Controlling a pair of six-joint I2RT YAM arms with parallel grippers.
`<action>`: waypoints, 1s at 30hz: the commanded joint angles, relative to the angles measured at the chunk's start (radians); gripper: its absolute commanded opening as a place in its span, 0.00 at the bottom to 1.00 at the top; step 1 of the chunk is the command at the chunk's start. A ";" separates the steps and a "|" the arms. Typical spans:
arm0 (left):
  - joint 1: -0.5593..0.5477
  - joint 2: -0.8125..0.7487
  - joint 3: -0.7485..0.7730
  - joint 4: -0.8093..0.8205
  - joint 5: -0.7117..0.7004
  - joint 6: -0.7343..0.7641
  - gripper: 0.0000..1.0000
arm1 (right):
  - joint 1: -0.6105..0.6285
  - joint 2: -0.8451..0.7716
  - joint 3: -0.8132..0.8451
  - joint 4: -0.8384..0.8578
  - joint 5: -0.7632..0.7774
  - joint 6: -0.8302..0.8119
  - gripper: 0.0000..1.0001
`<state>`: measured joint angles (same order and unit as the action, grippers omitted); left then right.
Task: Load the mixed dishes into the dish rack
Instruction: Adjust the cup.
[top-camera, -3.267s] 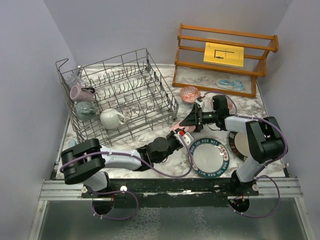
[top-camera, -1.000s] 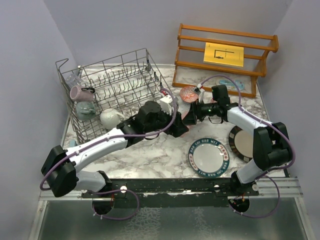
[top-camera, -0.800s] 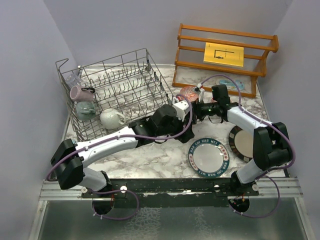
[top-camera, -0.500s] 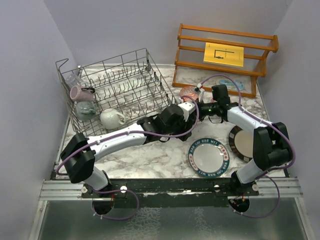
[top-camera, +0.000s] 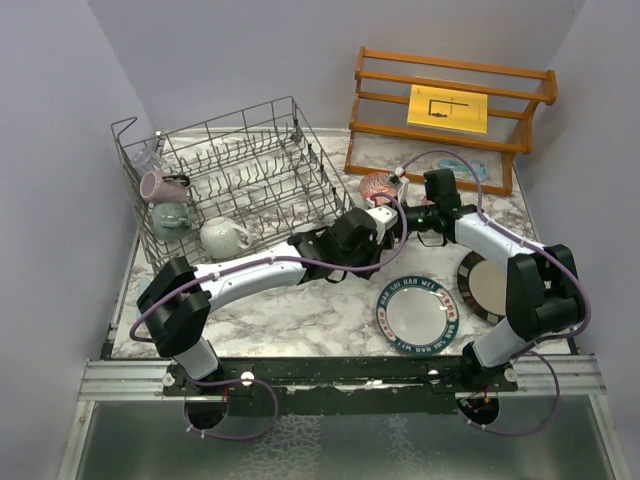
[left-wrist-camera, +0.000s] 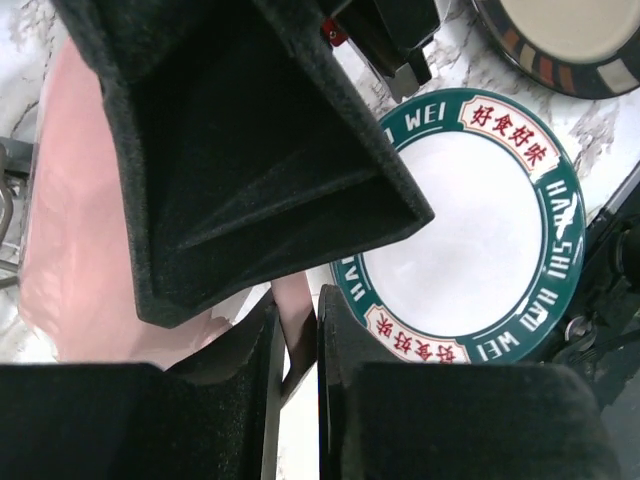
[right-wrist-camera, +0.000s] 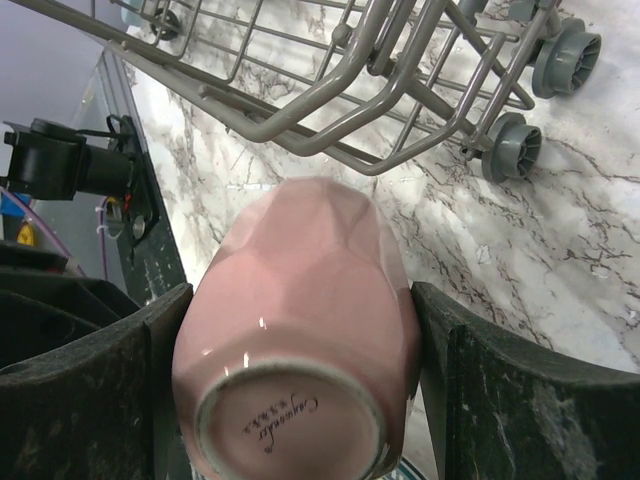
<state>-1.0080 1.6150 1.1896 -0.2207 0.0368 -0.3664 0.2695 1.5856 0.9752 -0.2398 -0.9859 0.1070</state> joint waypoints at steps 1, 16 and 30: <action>0.000 0.020 0.038 -0.009 0.032 0.006 0.00 | 0.008 -0.031 0.034 0.027 -0.078 0.011 0.09; 0.001 -0.189 -0.150 0.171 0.062 -0.016 0.00 | -0.024 -0.051 0.114 -0.092 -0.234 -0.076 0.69; 0.007 -0.194 -0.176 0.148 0.106 0.003 0.00 | -0.073 -0.054 0.108 -0.084 -0.380 -0.028 1.00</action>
<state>-1.0054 1.4391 0.9920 -0.1127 0.1215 -0.4004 0.1917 1.5368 1.0630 -0.3290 -1.2816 0.0525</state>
